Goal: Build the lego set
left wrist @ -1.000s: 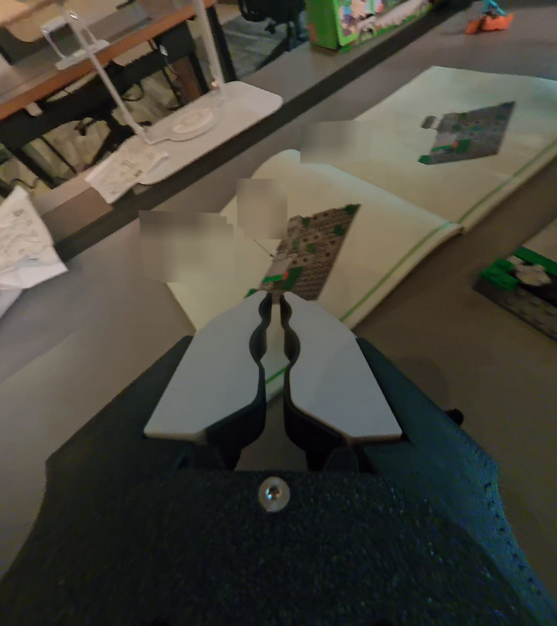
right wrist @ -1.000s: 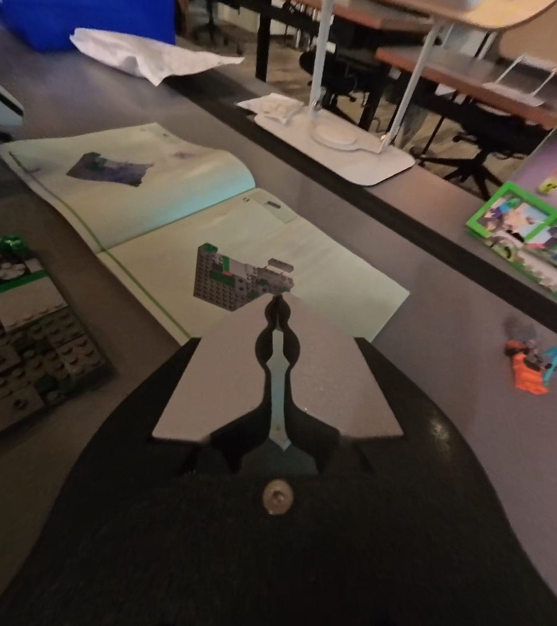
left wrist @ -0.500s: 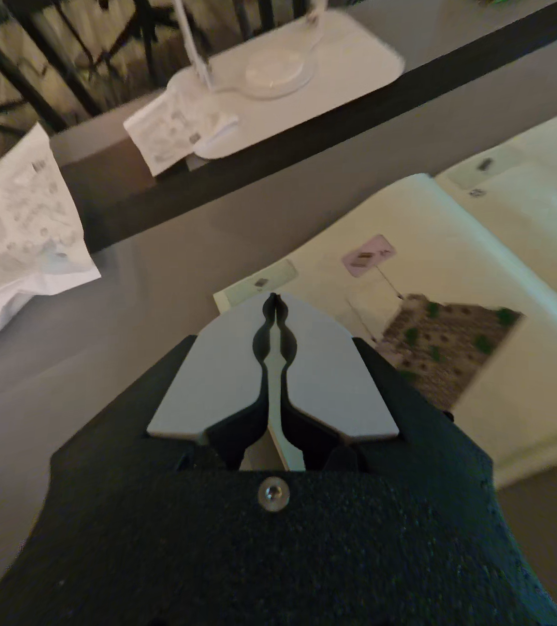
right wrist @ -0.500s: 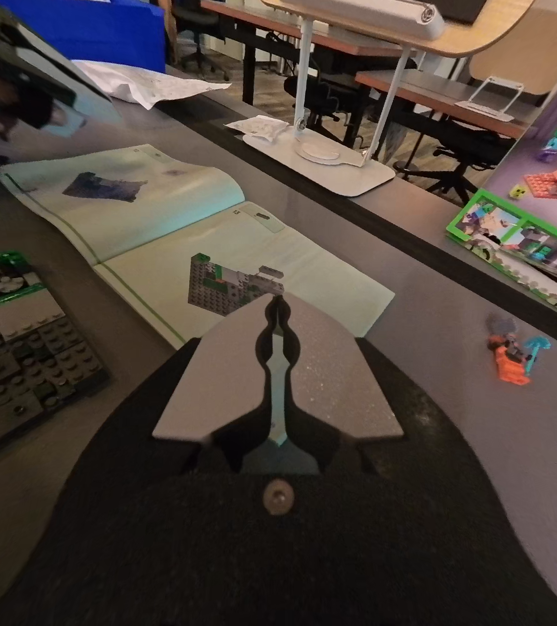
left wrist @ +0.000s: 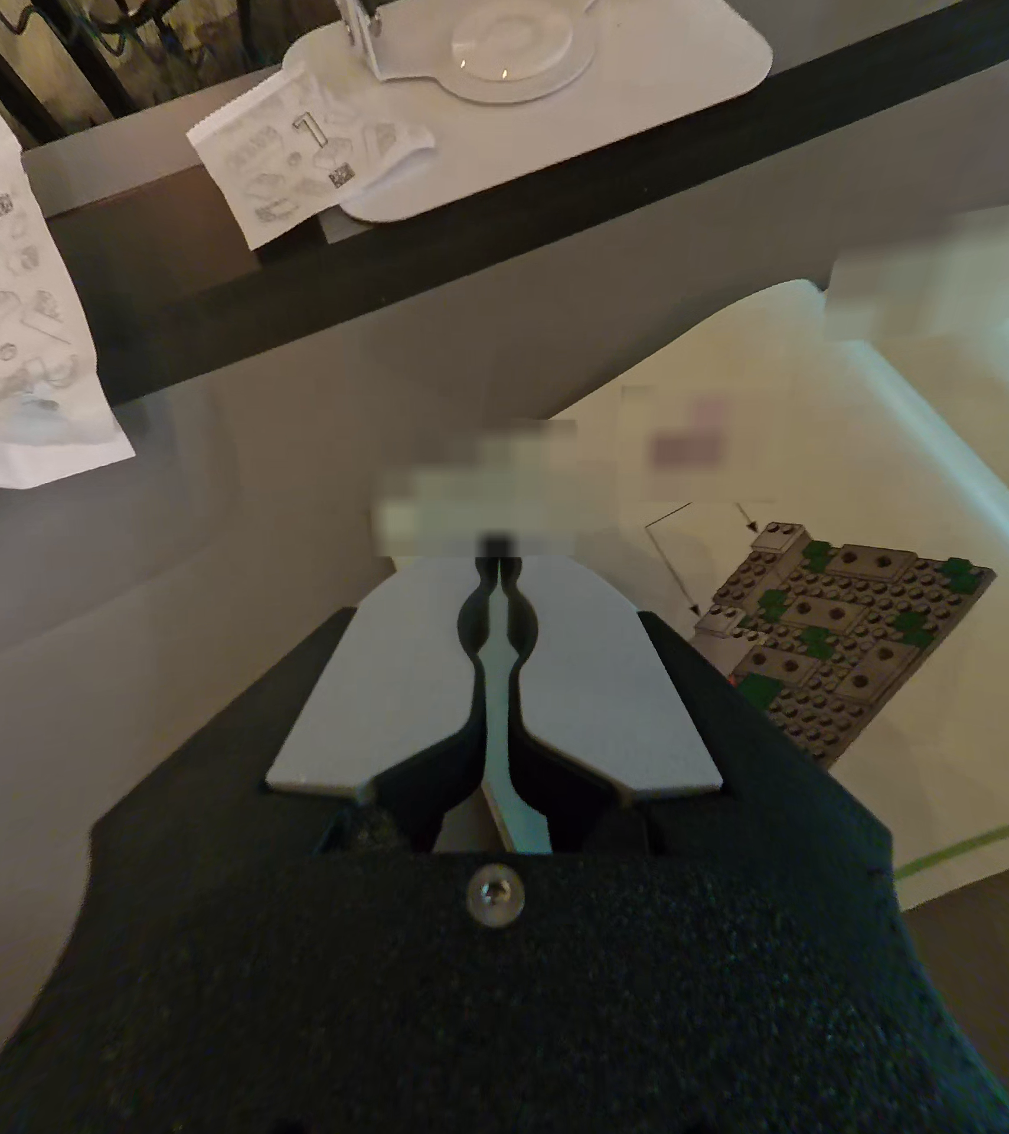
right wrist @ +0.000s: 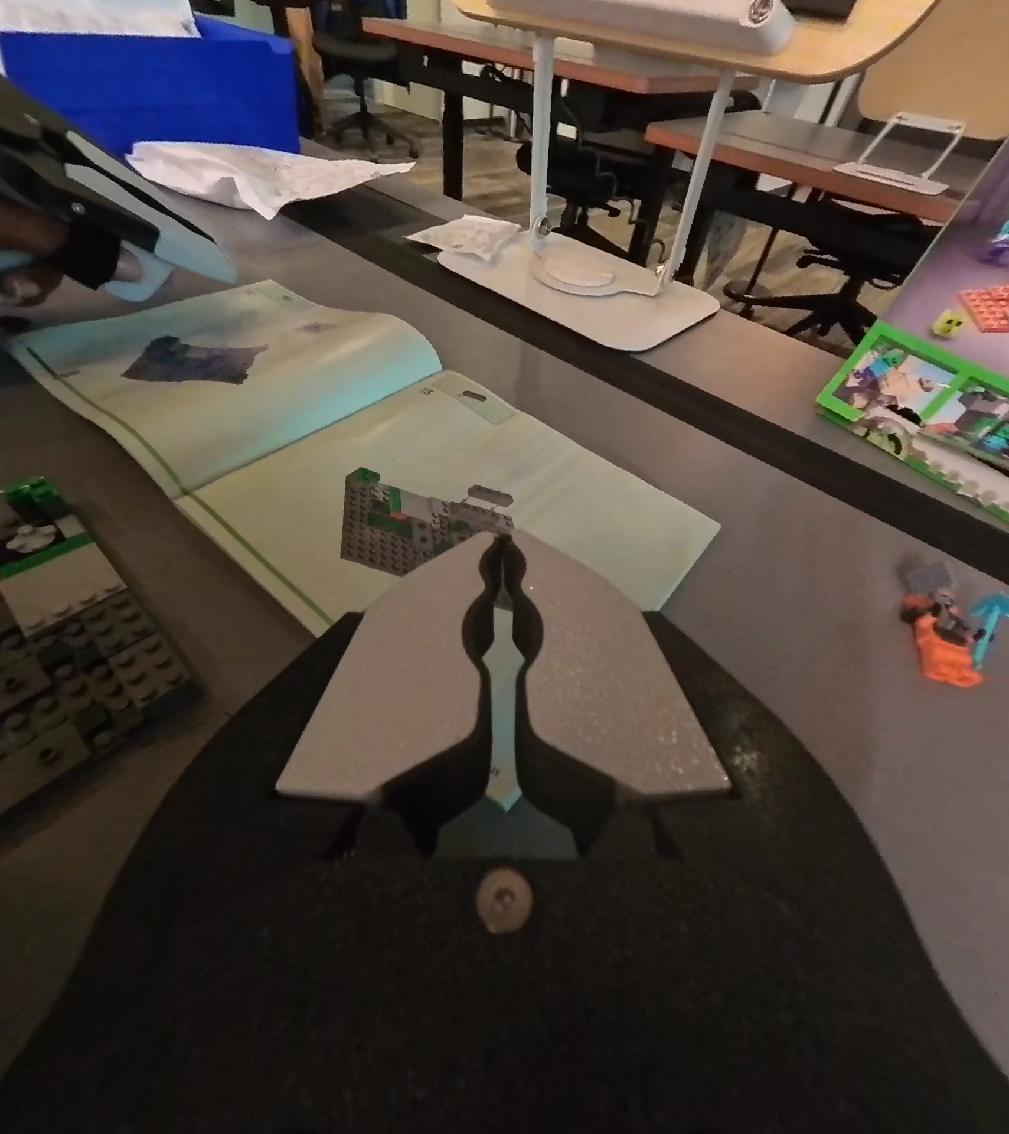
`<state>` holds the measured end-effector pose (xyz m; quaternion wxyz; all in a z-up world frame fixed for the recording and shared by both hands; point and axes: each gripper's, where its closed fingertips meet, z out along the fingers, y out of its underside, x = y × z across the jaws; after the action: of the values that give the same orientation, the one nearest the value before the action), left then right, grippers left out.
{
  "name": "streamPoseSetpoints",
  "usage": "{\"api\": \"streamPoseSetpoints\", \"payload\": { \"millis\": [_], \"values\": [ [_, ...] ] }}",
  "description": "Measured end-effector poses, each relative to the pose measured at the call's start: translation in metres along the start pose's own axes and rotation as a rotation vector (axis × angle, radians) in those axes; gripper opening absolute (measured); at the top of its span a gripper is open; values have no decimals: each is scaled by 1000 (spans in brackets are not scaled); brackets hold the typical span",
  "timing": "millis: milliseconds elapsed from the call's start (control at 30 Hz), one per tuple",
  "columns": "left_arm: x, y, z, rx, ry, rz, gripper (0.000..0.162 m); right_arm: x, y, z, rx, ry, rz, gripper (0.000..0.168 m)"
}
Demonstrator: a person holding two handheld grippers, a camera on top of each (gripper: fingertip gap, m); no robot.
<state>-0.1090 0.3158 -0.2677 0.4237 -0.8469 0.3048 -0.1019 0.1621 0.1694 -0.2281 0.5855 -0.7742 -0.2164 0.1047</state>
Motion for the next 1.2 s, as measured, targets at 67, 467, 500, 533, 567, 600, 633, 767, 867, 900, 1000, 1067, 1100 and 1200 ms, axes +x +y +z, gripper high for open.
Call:
{"api": "streamPoseSetpoints", "payload": {
  "millis": [67, 467, 500, 533, 567, 600, 633, 767, 867, 900, 1000, 1067, 1100, 1200],
  "values": [
    [4, -1, -2, 7, 1, 19, 0, 1, -1, 0, 5, 1, 4, 0],
    [71, -45, -50, 175, 108, 91, 0, 3, -4, 0, 29, 35, -28, 0],
    [77, -48, -55, 187, 115, 98, 0, 3, -4, 0, 32, 37, -31, 0],
    [81, -50, -60, 196, 119, 109, 0, 3, -5, 0, 35, 36, -33, 0],
    [84, -53, -65, 203, 119, 121, 0, 3, -5, 0, 35, 37, -33, 0],
    [85, -55, -69, 210, 114, 132, 0, 4, -5, 0, 36, 40, -32, 0],
    [86, -57, -74, 219, 111, 139, 0, 4, -5, -1, 38, 42, -31, 0],
    [86, -51, -90, 224, 122, 127, 0, 5, -6, -2, 50, 52, -36, 0],
    [77, -30, -98, 199, 107, 97, 0, 5, -6, -3, 49, 53, -40, 0],
    [71, -21, -99, 183, 92, 85, 0, 5, -6, -3, 48, 51, -39, 0],
    [54, 3, -105, 148, 61, 28, 0, 5, -6, -3, 46, 47, -42, 0],
    [47, 15, -113, 141, 60, -14, 0, 4, -6, -3, 47, 45, -47, 0],
    [47, 21, -116, 134, 68, -29, 0, 4, -6, -3, 46, 44, -49, 0],
    [57, 35, -125, 122, 75, -16, 0, 4, -5, -2, 42, 43, -49, 0]
  ]
}}
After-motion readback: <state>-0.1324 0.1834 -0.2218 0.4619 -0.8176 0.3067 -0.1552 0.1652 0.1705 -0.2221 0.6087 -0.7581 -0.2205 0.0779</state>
